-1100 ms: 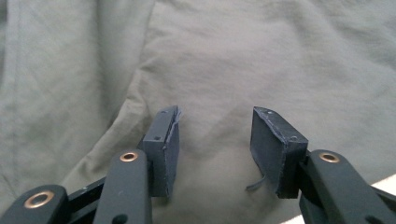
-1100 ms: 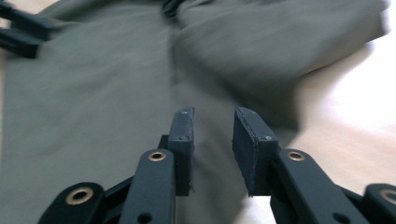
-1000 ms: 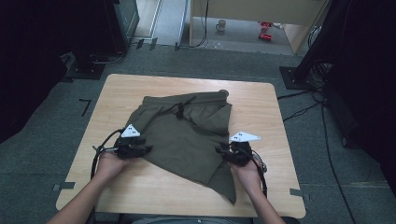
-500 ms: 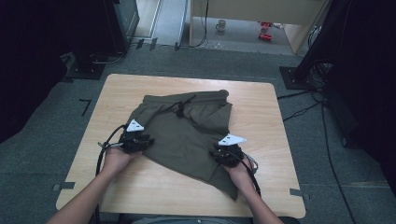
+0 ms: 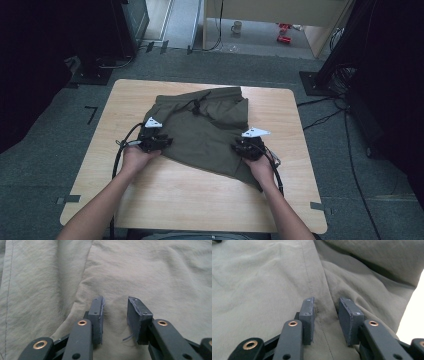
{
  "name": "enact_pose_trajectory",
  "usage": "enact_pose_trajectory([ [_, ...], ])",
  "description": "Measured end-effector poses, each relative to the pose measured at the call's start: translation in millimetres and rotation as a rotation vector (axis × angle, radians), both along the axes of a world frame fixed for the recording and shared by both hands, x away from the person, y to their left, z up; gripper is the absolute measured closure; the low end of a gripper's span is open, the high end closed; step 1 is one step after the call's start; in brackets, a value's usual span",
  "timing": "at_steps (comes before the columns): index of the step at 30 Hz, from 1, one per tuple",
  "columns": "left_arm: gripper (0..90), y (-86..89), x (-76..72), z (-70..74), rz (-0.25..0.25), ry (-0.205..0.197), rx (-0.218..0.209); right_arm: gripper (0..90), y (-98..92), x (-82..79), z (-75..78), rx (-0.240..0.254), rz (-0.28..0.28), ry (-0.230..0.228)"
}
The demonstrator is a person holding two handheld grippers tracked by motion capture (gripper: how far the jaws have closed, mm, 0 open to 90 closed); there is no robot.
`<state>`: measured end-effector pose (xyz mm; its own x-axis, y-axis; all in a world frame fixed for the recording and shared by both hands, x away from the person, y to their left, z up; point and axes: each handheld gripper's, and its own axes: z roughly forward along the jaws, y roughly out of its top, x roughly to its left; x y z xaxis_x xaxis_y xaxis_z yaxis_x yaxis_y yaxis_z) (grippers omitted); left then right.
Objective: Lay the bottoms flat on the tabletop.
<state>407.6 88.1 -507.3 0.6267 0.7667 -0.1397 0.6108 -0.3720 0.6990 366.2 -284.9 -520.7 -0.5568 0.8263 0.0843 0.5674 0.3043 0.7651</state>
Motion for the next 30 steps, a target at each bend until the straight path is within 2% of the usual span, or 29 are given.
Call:
enact_pose_trajectory([
  [4,65.9,-4.8,5.9,1.0,-0.002,-0.003,0.02,65.5,-2.7,11.5,0.5,-0.003,-0.012,0.003],
  [7,64.8,-4.2,6.3,3.3,-0.011,-0.007,0.021,65.0,-4.0,14.5,1.6,0.009,-0.024,0.022],
  [10,63.6,-1.0,10.3,15.4,-0.014,-0.049,0.016,64.9,-4.9,11.0,7.4,0.017,-0.032,0.042],
  [12,62.9,-1.6,20.5,25.8,-0.016,-0.059,0.014,63.8,-10.0,1.5,18.8,0.047,-0.046,0.026],
  [15,62.3,-5.5,36.1,31.9,-0.011,-0.059,0.006,61.9,-11.9,-4.3,23.2,0.052,-0.052,0.012],
  [19,62.0,-15.0,59.1,29.9,-0.008,-0.04,-0.003,59.2,-13.2,-15.8,26.9,0.025,-0.049,-0.003],
  [21,61.6,-19.9,66.9,27.5,-0.012,-0.032,-0.007,57.8,-14.9,-19.3,26.7,0.03,-0.054,0.0],
  [25,59.7,-30.7,81.9,23.7,-0.023,-0.023,0.024,52.8,-18.4,-23.3,23.8,0.041,-0.067,0.018],
  [30,56.4,-42.3,95.1,19.9,-0.034,-0.023,0.046,48.5,-21.0,-29.6,21.1,0.031,-0.075,0.007],
])
